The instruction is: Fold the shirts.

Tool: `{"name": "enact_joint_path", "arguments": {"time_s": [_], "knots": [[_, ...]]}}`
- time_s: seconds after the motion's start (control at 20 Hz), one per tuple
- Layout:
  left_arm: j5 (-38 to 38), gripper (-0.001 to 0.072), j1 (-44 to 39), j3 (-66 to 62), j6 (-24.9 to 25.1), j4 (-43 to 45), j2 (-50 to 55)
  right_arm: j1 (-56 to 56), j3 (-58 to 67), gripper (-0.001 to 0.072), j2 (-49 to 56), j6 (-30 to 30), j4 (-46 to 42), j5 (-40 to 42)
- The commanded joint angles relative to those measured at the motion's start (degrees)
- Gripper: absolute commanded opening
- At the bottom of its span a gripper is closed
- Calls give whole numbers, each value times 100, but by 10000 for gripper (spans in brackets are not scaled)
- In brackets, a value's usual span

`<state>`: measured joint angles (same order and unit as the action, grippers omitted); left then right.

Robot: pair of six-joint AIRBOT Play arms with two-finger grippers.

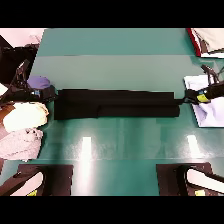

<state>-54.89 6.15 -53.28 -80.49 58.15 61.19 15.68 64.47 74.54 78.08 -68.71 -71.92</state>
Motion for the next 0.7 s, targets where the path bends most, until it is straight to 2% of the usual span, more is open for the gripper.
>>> {"name": "enact_joint_path", "arguments": {"time_s": [0.0, 0.1, 0.15, 0.2, 0.25, 0.35, 0.55, 0.6, 0.65], "knots": [[732, 26, 7, -164, 2, -15, 505, -326, 431, 17, 612, 162, 13, 448], [975, 27, 7, -286, -7, -17, 774, -435, 564, 24, 837, 175, 28, 656], [1110, 90, 7, -348, -11, -33, 903, -450, 629, 105, 942, 190, 133, 763], [1209, 382, 7, -387, -17, -72, 986, -439, 693, 341, 1025, 188, 391, 857], [1252, 576, 7, -415, -57, -199, 1045, -398, 785, 419, 1108, 179, 715, 914], [1104, 484, 7, -474, -52, -315, 1064, -197, 927, 419, 1178, 33, 1054, 713], [68, 481, 7, -564, 94, -330, 1064, 533, 813, 419, 1178, -525, 1069, -422], [-138, 417, 7, -564, 103, -334, 1064, 730, 695, 445, 1180, -608, 1069, -577], [-273, 160, 7, -564, 107, -339, 1064, 909, 535, 548, 1180, -675, 1073, -634]]}}
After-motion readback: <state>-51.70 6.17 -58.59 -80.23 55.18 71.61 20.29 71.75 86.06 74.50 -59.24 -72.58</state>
